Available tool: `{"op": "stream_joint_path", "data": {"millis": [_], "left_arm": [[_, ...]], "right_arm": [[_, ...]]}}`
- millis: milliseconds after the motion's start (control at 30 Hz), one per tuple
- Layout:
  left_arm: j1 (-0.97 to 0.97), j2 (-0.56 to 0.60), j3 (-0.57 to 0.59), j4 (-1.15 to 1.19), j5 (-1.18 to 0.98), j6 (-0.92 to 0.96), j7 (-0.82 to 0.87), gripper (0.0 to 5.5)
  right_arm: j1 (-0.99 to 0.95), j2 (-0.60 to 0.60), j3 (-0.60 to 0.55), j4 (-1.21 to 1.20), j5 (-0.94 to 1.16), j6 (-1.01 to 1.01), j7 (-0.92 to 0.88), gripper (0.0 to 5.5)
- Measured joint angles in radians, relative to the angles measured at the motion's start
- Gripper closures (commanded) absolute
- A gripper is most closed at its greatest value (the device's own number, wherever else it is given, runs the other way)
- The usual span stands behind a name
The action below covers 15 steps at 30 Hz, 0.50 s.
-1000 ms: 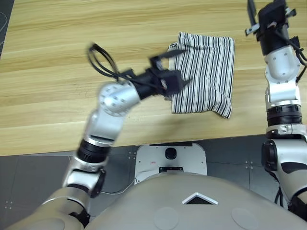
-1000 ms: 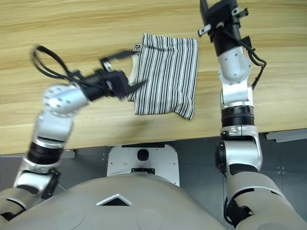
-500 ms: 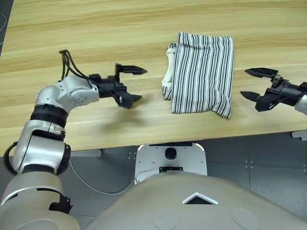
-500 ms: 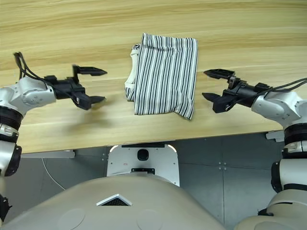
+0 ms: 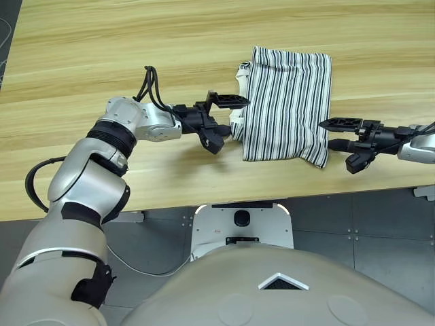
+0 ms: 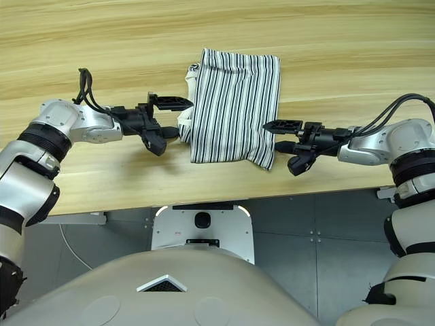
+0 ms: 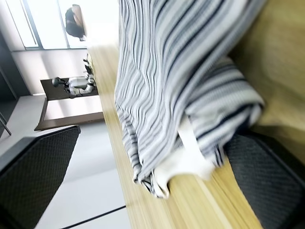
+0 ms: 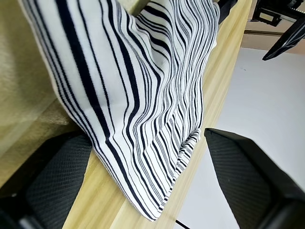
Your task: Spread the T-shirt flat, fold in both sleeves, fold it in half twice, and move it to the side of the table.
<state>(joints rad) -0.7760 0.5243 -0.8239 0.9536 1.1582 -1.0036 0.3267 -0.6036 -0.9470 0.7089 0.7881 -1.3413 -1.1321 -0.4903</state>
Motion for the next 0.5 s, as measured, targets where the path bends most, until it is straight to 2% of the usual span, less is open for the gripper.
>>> {"op": "stream_joint_path", "data": {"millis": [200,267,500], "left_arm": [[-0.026,-0.064,-0.072,0.028,0.0,0.017,0.053,0.02],[-0.045,-0.092,-0.097,0.048,0.0,0.018,0.055,0.35],[-0.056,-0.118,-0.134,0.113,-0.028,0.014,0.054,1.73]], "right_arm": [[-0.049,0.054,0.093,0.036,-0.012,0.025,-0.072,1.26],[-0.058,0.077,0.12,0.038,-0.012,0.031,-0.089,1.22],[-0.089,0.108,0.182,0.076,0.003,0.021,-0.093,2.71]]}}
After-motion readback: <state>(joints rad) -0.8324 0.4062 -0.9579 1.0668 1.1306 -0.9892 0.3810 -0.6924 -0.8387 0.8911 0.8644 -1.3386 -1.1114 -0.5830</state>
